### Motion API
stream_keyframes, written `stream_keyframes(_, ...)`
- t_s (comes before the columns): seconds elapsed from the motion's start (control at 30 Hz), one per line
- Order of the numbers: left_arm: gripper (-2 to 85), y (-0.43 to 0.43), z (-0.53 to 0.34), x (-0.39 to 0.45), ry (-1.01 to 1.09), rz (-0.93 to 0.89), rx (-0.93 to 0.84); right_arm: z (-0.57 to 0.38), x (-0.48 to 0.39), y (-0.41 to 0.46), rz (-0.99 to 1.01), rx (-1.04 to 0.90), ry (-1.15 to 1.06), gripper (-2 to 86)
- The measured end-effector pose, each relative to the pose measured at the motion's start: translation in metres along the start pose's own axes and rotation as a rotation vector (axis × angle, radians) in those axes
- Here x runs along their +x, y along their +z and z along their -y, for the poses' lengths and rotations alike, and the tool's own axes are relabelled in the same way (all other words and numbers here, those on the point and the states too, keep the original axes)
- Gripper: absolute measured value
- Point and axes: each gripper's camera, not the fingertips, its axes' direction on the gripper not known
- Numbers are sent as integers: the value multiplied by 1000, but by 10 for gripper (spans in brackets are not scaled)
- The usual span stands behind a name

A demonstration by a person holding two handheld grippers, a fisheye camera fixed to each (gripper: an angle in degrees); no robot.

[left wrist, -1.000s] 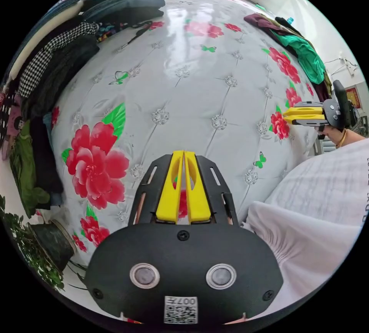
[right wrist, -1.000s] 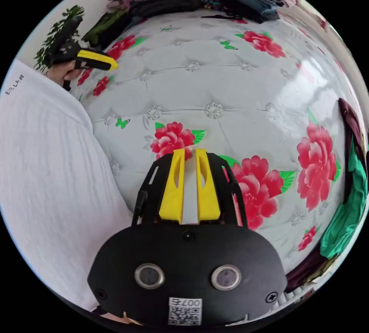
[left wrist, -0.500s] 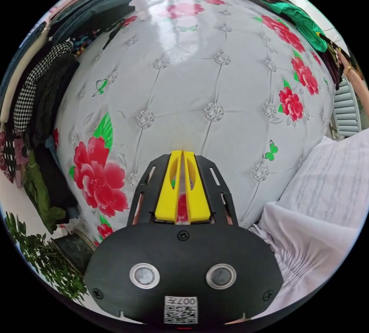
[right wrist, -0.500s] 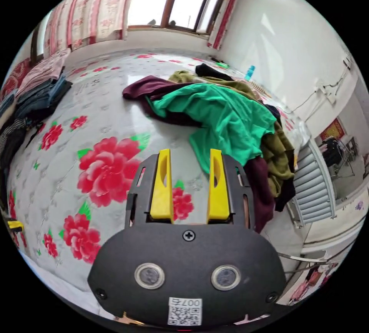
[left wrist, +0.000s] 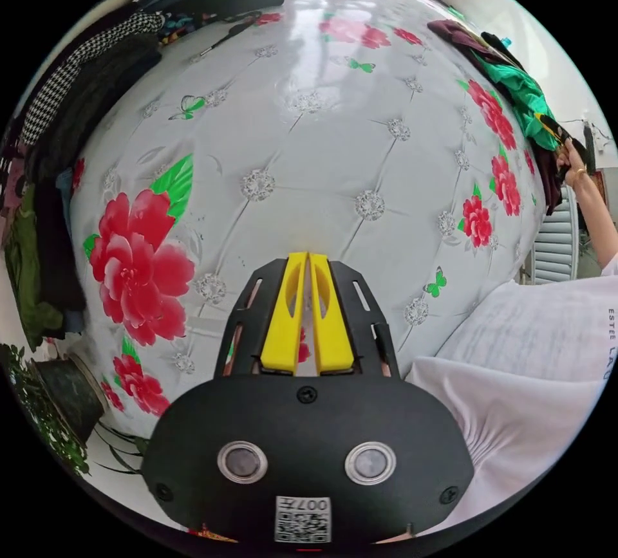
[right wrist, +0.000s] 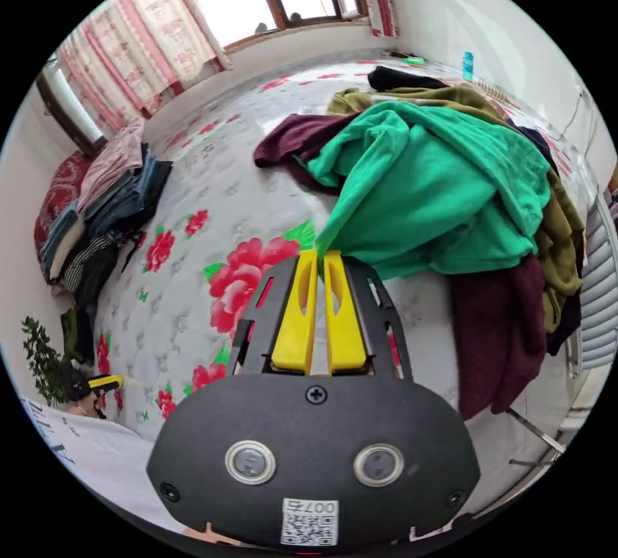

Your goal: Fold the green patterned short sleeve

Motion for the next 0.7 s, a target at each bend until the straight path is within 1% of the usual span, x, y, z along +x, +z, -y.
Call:
stream_keyframes(0.03,-3,0,-7,-5,-38,-18,27,-12,-40,-2,115,-1,-74,-1)
stream_keyframes(0.07,1,-1,-15,-11,-75,-36,54,-19,-62,-2,193,-4,-110,-1)
stream_keyframes(0.1,8,-1,-19,-13,-93,-46,68,-35,-107,-1,302,-17,-161,-1)
stream_keyframes(0.13,21,-5,-27,-18,-96,-115,114,-52,-156,4,329,-46,-215,-1)
stream_keyframes(0.17,59,-11,-37,-22,-85,-234,190,-61,-182,7,330,-70,-253,-1)
stream_keyframes(0.23,97,-24,-52,-28,-93,-348,292,-96,-275,8,301,-100,-417,-1)
stream_keyframes(0.27,109,-33,-62,-31,-82,-390,347,-104,-294,5,303,-93,-449,-1)
stream_keyframes(0.3,112,-38,-67,-31,-72,-403,370,-116,-329,-1,365,-106,-541,-1)
stream_keyframes(0.33,117,-46,-78,-33,-50,-412,408,-127,-363,-6,477,-148,-654,0)
stream_keyframes(0.37,119,-53,-88,-34,-26,-405,430,-133,-379,-9,544,-176,-718,0)
stream_keyframes(0.43,123,-62,-103,-36,13,-380,440,-165,-442,-19,834,-320,-933,3)
stream_keyframes(0.5,123,-67,-118,-40,28,-338,441,-193,-478,-27,945,-344,-1053,8)
stream_keyframes(0.53,117,-68,-130,-45,17,-313,439,-210,-495,-29,913,-317,-1119,14)
stream_keyframes(0.6,111,-65,-147,-58,-38,-302,412,-222,-508,-28,819,-299,-1174,23)
stream_keyframes(0.67,115,-60,-172,-76,-123,-326,398,-220,-498,-25,755,-301,-1187,31)
stream_keyframes(0.7,117,-60,-178,-80,-138,-327,395,-215,-482,-23,691,-280,-1161,35)
